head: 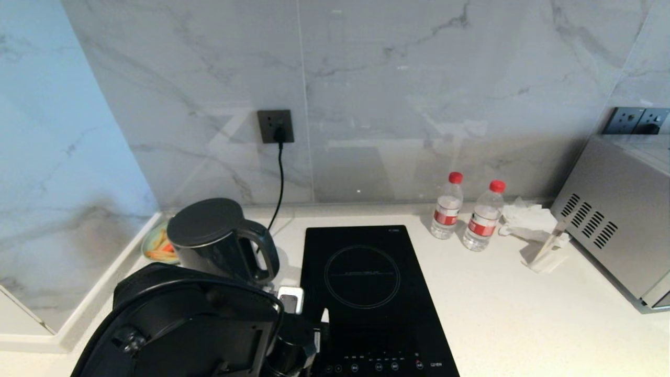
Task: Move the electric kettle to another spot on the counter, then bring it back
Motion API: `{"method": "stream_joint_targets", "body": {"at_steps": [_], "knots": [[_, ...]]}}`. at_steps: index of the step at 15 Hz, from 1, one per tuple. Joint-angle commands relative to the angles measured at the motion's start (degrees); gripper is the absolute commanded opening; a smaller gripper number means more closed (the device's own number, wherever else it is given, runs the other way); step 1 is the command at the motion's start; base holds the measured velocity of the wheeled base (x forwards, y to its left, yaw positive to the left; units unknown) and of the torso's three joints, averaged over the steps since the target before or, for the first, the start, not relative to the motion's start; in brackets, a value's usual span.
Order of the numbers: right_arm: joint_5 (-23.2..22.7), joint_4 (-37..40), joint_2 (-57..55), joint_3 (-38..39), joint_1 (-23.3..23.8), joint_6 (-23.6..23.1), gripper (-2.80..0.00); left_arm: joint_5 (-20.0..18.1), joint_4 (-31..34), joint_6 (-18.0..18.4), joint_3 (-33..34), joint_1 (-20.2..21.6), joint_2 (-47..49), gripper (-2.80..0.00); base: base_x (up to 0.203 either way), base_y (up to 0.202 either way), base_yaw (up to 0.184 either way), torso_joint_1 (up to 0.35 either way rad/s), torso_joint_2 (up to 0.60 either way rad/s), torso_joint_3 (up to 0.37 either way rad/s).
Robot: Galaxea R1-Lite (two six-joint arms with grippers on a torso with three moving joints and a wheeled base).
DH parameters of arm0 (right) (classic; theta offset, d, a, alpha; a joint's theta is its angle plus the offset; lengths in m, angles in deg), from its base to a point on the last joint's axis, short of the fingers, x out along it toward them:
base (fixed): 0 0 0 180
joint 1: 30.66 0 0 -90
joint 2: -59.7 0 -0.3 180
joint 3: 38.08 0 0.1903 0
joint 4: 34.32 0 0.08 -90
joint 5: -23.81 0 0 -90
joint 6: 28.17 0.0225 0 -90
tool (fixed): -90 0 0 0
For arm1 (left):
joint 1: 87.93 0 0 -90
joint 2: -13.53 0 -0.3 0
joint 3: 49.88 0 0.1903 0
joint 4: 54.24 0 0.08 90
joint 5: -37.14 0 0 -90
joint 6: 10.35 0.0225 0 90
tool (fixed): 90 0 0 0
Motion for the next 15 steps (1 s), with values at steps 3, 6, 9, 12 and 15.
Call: {"method": "stream_joint_targets", "body": {"at_steps": [3, 6, 9, 12, 15], "knots": [[0.0, 0.0, 0.0, 0.0, 0.0, 0.0, -2.80, 0.3, -0.5, 0.1, -2.8, 0.1, 1.9, 0.00, 0.000, 0.000, 0.000, 0.000, 0.00, 0.000], [0.0, 0.0, 0.0, 0.0, 0.0, 0.0, -2.80, 0.5, -0.5, 1.4, -5.3, 1.0, 2.7, 0.00, 0.000, 0.000, 0.000, 0.000, 0.00, 0.000], [0.0, 0.0, 0.0, 0.0, 0.0, 0.0, -2.80, 0.6, -0.5, 2.0, -5.6, 2.4, 3.0, 0.00, 0.000, 0.000, 0.000, 0.000, 0.00, 0.000], [0.0, 0.0, 0.0, 0.0, 0.0, 0.0, -2.80, 0.7, -0.5, 2.0, -5.7, 3.6, 3.1, 0.00, 0.000, 0.000, 0.000, 0.000, 0.00, 0.000], [0.0, 0.0, 0.0, 0.0, 0.0, 0.0, -2.80, 0.7, -0.5, 2.0, -5.8, 4.7, 3.1, 0.00, 0.000, 0.000, 0.000, 0.000, 0.00, 0.000]]}}
